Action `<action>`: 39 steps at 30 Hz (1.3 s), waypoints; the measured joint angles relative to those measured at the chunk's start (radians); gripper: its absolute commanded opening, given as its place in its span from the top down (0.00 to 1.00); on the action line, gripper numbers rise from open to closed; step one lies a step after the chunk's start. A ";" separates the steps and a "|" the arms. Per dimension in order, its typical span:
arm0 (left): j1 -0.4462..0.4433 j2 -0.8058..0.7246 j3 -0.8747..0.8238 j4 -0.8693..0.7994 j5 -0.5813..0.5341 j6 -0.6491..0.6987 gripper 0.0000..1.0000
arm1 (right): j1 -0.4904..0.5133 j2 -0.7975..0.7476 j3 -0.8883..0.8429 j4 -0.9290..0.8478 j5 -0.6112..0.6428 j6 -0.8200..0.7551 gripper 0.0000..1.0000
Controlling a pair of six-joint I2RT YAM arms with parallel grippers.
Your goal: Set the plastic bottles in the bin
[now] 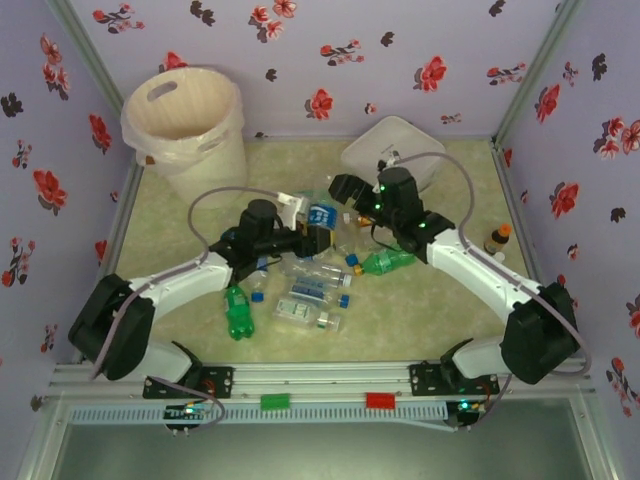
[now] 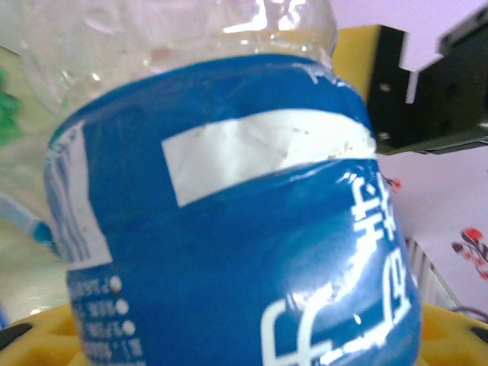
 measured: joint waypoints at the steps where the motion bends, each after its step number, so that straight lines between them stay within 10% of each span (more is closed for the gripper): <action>1: 0.020 -0.014 0.018 -0.035 -0.010 0.006 0.53 | -0.014 -0.006 0.003 -0.001 0.006 -0.007 0.00; 14: 0.335 -0.083 0.518 -0.439 -0.146 0.144 0.69 | -0.043 0.036 -0.023 0.015 0.021 -0.033 0.00; 29: 0.620 0.284 1.029 -0.689 -0.222 0.227 0.68 | -0.019 0.061 -0.089 -0.051 -0.021 -0.069 0.00; 39: 0.678 0.561 1.297 -0.957 -0.255 0.280 0.40 | -0.017 0.012 -0.105 -0.097 0.014 -0.087 0.00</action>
